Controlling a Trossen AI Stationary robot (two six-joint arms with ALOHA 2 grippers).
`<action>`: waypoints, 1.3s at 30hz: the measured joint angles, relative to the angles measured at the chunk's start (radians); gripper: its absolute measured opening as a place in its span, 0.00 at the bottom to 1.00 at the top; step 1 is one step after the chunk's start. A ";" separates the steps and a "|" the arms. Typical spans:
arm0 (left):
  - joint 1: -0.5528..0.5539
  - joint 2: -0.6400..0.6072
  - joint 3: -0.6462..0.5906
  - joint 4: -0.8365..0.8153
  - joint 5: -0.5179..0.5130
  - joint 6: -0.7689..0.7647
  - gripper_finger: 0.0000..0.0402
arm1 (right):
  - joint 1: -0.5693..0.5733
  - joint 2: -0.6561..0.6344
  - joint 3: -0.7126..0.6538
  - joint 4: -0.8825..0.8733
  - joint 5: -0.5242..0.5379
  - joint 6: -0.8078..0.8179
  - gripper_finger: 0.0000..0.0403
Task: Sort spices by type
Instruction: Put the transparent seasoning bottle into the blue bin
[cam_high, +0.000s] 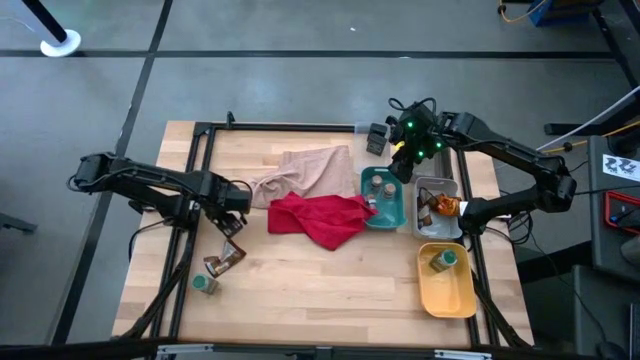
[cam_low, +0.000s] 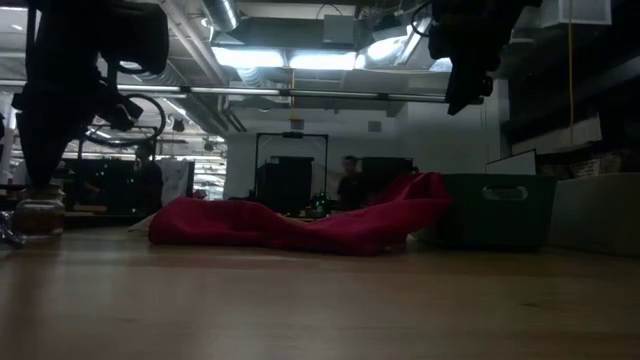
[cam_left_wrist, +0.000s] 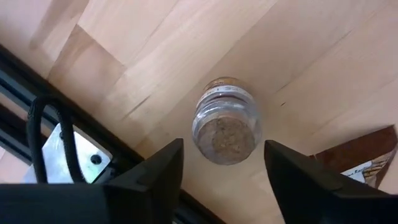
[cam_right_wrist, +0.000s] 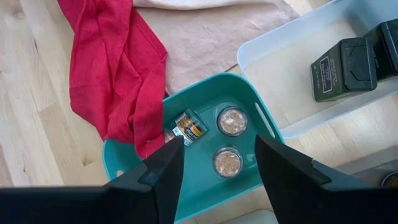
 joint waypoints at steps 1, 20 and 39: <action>0.000 0.000 0.000 0.009 0.000 0.000 0.54 | 0.000 0.000 0.000 0.000 0.000 0.000 0.49; 0.000 0.000 -0.072 0.088 0.016 -0.129 0.59 | 0.000 0.000 0.000 -0.001 0.000 -0.008 0.49; 0.000 0.000 -0.096 0.267 0.029 -0.136 0.41 | 0.000 0.000 0.000 -0.005 0.000 -0.023 0.49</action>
